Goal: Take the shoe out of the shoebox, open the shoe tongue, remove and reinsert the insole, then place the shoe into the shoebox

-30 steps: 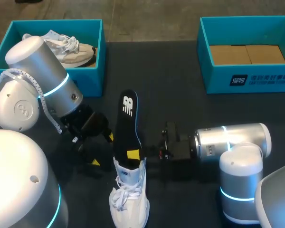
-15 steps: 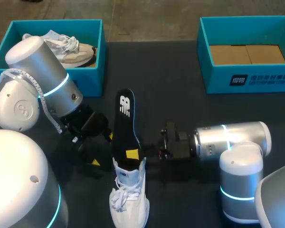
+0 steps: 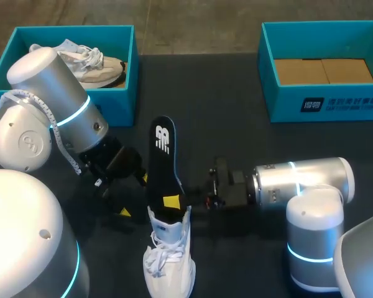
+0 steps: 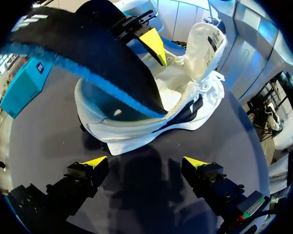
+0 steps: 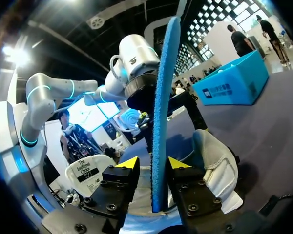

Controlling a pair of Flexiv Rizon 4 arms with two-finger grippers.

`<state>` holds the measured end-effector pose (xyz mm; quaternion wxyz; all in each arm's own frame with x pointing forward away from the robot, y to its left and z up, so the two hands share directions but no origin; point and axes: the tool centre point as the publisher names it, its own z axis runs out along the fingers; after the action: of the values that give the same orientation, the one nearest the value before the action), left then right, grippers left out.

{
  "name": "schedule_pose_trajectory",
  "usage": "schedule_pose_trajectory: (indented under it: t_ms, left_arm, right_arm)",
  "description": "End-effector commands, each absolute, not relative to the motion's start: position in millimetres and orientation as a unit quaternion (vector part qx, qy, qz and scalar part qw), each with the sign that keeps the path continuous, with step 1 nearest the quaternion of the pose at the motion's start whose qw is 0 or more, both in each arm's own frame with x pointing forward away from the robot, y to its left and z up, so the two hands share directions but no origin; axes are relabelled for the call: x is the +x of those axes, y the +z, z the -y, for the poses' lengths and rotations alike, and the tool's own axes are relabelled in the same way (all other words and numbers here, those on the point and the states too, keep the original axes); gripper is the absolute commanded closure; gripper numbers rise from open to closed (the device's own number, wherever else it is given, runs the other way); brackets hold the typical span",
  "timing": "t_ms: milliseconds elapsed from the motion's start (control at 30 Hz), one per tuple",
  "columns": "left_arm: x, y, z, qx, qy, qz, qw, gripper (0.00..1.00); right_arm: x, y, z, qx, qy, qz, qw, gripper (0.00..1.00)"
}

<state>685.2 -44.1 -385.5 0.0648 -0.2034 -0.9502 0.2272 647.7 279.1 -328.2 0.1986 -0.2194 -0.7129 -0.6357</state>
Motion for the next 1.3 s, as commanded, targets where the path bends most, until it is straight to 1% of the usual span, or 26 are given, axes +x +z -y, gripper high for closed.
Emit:
schedule_pose_trajectory:
  t_ms: [33, 267, 867, 967, 1033, 1067, 1100, 1133, 1300]
  left_arm:
    - [684, -385, 44, -0.204, 0.227, 0.95, 0.064, 0.0]
    - [684, -385, 44, -0.204, 0.227, 0.95, 0.064, 0.0]
    - [684, -385, 44, -0.204, 0.227, 0.95, 0.064, 0.0]
    - [684, -385, 44, -0.204, 0.227, 0.95, 0.064, 0.0]
    - [684, -385, 44, -0.204, 0.227, 0.95, 0.064, 0.0]
    - [684, -385, 44, -0.204, 0.227, 0.95, 0.064, 0.0]
    - [684, -385, 44, -0.204, 0.227, 0.95, 0.064, 0.0]
    - [684, -385, 44, -0.204, 0.227, 0.95, 0.064, 0.0]
    - [684, -385, 44, -0.204, 0.227, 0.95, 0.064, 0.0]
  right_arm:
    - [645, -323, -280, -0.222, -0.635, 0.715, 0.19, 0.64]
    - [647, -319, -285, -0.237, -0.627, 0.722, 0.174, 0.58]
    - [661, -306, -302, -0.235, -0.615, 0.735, 0.161, 0.59]
    - [666, -307, -302, -0.235, -0.618, 0.733, 0.162, 0.63]
    - [669, -308, -302, -0.237, -0.619, 0.73, 0.163, 0.71]
    - [671, -308, -302, -0.238, -0.62, 0.729, 0.165, 0.8]
    - [672, -309, -302, -0.239, -0.622, 0.727, 0.167, 0.92]
    - [673, -310, -301, -0.239, -0.623, 0.725, 0.17, 1.0]
    - [676, -315, -299, -0.242, -0.628, 0.717, 0.182, 1.0]
